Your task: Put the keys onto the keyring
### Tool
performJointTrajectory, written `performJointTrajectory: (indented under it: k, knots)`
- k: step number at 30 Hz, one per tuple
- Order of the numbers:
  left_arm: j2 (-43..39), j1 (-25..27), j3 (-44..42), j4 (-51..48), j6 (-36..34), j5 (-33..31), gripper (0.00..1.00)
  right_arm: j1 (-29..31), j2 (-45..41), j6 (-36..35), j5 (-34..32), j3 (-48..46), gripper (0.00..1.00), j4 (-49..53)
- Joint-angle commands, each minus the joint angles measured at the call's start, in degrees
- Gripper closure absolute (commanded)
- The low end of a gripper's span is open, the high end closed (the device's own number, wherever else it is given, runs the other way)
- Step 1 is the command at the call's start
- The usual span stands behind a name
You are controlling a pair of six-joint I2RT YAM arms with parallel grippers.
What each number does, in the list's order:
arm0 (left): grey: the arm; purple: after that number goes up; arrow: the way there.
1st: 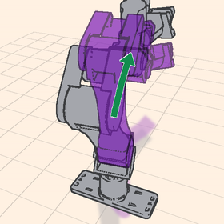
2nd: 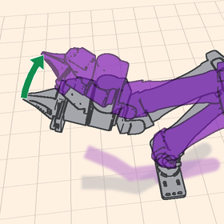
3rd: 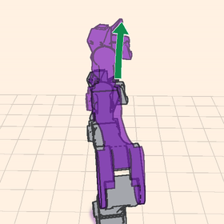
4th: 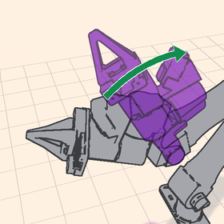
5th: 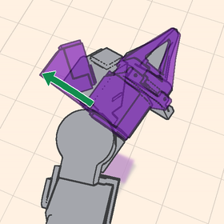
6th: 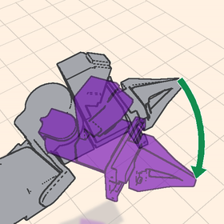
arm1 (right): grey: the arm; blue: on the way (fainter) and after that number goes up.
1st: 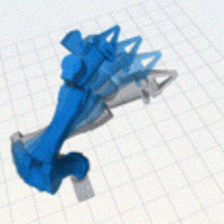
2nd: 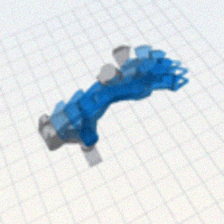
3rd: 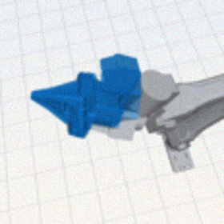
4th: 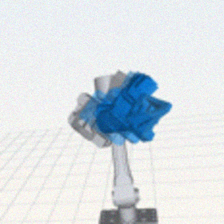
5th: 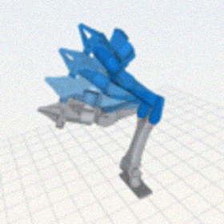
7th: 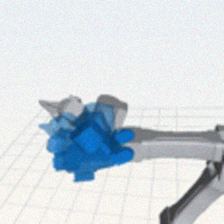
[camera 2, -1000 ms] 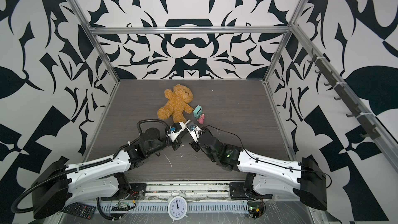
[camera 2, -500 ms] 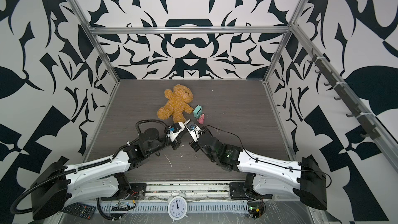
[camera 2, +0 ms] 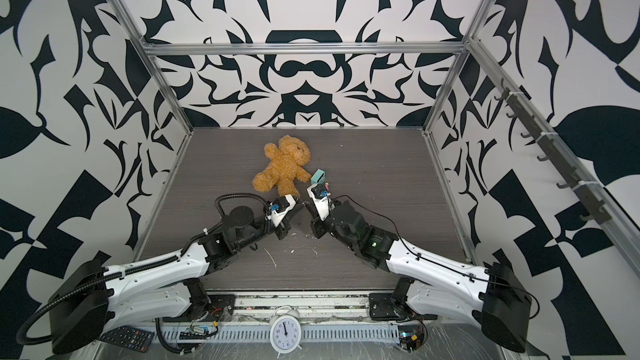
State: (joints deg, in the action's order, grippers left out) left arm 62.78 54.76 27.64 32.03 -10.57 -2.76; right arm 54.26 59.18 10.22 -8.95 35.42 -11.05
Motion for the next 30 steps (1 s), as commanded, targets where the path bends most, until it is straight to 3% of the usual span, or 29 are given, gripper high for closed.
performJointTrajectory:
  k: [1, 13, 18, 30]
  knots:
    - [-1.37, -0.01, -1.09, 2.12, -0.33, 0.33, 1.00, -2.04, -0.75, 2.05, -2.71, -0.09, 1.00, -2.26]
    - [-1.52, -0.01, -1.48, 3.33, 0.20, -0.84, 1.00, -2.03, -1.18, 1.11, -2.66, -0.09, 1.00, -1.97]
    - [-1.18, -0.01, -1.36, 3.20, 0.24, -0.49, 0.92, -1.94, -1.70, 0.40, -0.37, 0.00, 1.00, -1.90]
    - [-0.25, -0.01, -0.15, 1.73, 0.11, 1.47, 0.85, -1.65, -1.57, -0.19, 1.13, 0.19, 1.00, -2.28]
